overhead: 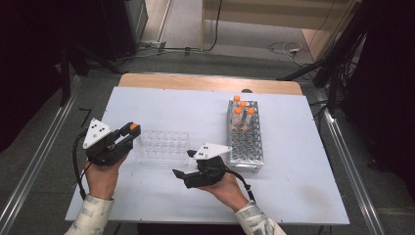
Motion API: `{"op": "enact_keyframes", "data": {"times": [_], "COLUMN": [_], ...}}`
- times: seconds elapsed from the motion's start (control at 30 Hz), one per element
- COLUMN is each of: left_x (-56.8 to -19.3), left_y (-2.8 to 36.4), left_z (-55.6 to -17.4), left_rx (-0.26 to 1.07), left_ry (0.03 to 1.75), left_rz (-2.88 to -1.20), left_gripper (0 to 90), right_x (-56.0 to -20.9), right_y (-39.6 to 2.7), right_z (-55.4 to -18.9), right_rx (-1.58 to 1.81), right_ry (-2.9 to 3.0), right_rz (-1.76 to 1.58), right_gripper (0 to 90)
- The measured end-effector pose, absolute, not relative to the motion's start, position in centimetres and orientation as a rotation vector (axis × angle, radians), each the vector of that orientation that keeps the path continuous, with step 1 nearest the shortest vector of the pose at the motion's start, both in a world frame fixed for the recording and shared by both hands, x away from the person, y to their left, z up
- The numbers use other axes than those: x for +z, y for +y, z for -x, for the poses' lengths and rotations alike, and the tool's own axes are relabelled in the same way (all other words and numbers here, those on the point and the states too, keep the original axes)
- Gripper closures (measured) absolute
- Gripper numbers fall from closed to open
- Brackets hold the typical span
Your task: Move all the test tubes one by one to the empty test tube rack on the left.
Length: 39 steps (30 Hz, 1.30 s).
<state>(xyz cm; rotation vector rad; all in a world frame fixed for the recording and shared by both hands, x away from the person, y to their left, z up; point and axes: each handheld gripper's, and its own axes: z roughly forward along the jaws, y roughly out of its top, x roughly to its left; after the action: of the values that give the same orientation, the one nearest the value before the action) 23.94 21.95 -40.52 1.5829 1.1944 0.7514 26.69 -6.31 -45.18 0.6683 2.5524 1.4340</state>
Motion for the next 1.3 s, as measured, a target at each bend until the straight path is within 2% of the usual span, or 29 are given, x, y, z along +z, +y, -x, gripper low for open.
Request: {"op": "enact_keyframes", "data": {"times": [0.33, 0.87, 1.13, 1.3], "left_x": [-43.0, -43.3, -43.9, -44.3], "left_y": [21.6, 21.3, 21.1, 21.0], "left_z": [-23.8, -23.5, -23.4, -23.4], "left_rx": [0.756, 0.78, 0.775, 0.761], "left_ry": [1.2, 1.199, 1.213, 1.233], "left_rz": [-1.623, -1.649, -1.661, -1.669], "left_gripper": [70.1, 68.8, 58.1, 42.9], "right_x": [-45.2, -44.9, -44.8, -44.7], "right_y": [-6.4, -6.6, -6.8, -7.0], "right_z": [-26.6, -26.6, -26.6, -26.7], "right_rx": [1.426, 1.437, 1.434, 1.435], "right_ry": [2.556, 2.548, 2.546, 2.537], "right_rz": [-0.665, -0.668, -0.67, -0.679], "right_gripper": [22.2, 22.2, 22.2, 22.2]}}
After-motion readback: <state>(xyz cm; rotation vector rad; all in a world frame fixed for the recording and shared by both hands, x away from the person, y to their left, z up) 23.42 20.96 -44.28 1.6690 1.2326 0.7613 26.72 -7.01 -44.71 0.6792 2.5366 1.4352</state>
